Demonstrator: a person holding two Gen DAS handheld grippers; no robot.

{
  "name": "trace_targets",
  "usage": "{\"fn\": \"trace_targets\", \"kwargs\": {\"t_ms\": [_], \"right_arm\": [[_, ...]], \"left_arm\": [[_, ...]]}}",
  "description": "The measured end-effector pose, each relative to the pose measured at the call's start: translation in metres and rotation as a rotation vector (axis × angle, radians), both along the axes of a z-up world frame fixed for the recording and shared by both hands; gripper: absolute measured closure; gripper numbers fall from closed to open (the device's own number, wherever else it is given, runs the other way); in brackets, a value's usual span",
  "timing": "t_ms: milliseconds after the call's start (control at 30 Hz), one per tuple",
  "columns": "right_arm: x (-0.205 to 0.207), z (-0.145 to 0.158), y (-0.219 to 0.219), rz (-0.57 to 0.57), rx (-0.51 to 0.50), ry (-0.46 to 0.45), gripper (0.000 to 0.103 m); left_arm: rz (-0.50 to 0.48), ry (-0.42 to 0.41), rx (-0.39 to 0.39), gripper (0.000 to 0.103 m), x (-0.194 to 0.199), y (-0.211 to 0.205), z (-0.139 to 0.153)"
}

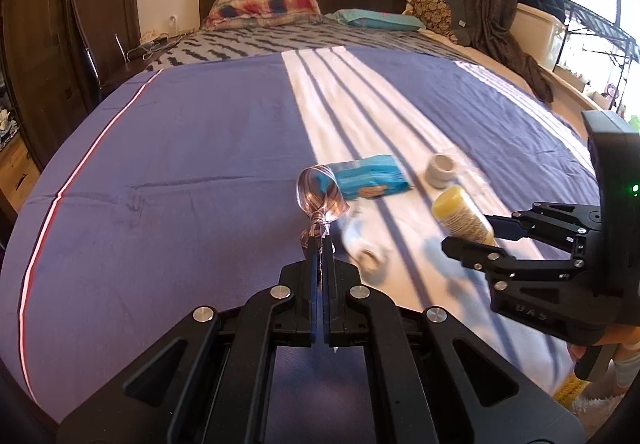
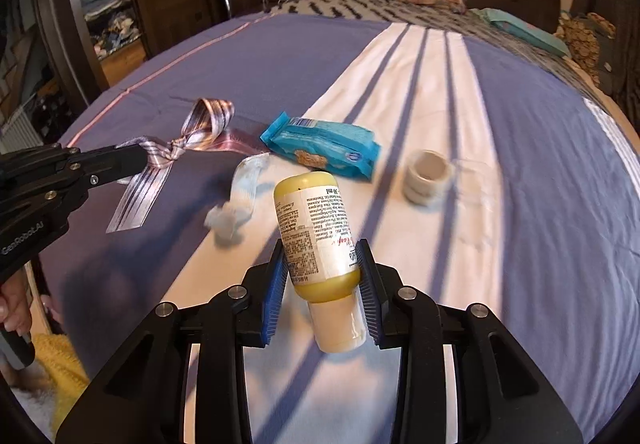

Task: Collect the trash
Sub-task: 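Grasp the pink ribbon with the left gripper while the right grasps the yellow-capped bottle, then carry the ribbon and yellow bottle down to the bin with both tools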

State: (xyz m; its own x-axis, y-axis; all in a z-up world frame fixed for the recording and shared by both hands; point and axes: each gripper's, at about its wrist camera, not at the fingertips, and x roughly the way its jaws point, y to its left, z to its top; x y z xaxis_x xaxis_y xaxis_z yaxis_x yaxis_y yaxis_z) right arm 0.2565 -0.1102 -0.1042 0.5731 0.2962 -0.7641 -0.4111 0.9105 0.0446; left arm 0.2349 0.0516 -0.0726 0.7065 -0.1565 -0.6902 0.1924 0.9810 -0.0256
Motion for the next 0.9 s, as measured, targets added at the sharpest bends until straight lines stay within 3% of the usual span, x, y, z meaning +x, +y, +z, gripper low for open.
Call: {"fn": "trace_targets", "kwargs": {"t_ms": [433,900], "right_arm": [[-0.112,0.043,-0.058,-0.08,0.06,-0.1,0.068],[-0.207,0.026,-0.098,-0.149,0.105,-0.106,0.068]], "left_arm": [[-0.063,-0.14,-0.019,0.103,-0.129,-0.047,0.057],[-0.169,-0.103,-0.062,0.103,-0.219,-0.075,0.023]]}}
